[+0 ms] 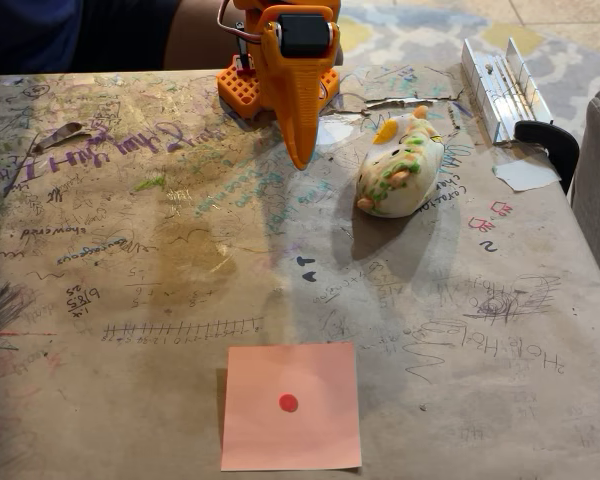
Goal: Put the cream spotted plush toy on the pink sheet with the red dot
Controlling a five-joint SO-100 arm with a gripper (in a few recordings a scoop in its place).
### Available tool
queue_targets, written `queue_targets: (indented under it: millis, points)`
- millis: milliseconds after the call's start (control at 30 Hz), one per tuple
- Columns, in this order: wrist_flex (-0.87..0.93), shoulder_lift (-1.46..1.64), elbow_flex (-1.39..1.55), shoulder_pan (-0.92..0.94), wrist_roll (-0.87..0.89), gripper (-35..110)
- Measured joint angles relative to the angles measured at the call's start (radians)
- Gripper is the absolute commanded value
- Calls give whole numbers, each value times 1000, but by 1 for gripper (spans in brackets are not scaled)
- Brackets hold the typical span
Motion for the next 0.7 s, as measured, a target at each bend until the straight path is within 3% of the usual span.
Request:
queue_targets:
  millis: [700]
  points:
    - [0, 0, 0, -20, 0, 0]
